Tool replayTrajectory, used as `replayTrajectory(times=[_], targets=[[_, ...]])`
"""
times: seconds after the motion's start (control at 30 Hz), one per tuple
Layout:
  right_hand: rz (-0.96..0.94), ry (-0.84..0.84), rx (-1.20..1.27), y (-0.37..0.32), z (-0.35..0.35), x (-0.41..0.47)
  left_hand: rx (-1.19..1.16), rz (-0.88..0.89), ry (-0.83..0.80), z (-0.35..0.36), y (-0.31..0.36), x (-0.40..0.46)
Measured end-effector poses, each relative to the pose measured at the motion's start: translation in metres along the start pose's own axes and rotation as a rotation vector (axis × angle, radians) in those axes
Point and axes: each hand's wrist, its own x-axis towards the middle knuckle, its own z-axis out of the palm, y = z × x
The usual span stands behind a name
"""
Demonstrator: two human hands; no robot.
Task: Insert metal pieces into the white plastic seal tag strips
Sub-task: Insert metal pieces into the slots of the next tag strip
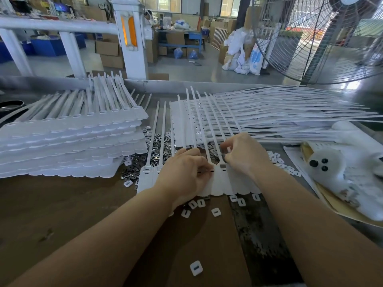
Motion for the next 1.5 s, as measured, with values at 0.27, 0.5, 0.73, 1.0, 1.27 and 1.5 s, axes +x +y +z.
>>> replayTrajectory(times=[0.27,0.5,0.73,1.0,1.27,1.5], targets=[[-0.002,0.030,-0.023,-0.001,0.009,0.004,-0.049,-0.048,0.014,0.000,-0.001,0.003],[0.022,0.090,0.008,0.000,0.013,0.004,-0.057,-0.067,0.015,0.000,-0.001,0.003],[-0.057,0.263,0.232,0.010,0.007,-0.006,-0.069,-0.082,0.012,0.000,-0.001,0.002],[-0.130,0.211,0.459,0.015,0.004,-0.019,-0.211,-0.234,0.070,-0.002,0.010,0.012],[-0.299,0.222,0.543,0.013,0.003,-0.030,-0.699,-0.394,0.050,-0.001,0.029,0.025],[-0.233,0.169,0.594,0.014,-0.001,-0.032,-0.992,-0.509,0.053,-0.003,0.028,0.028]])
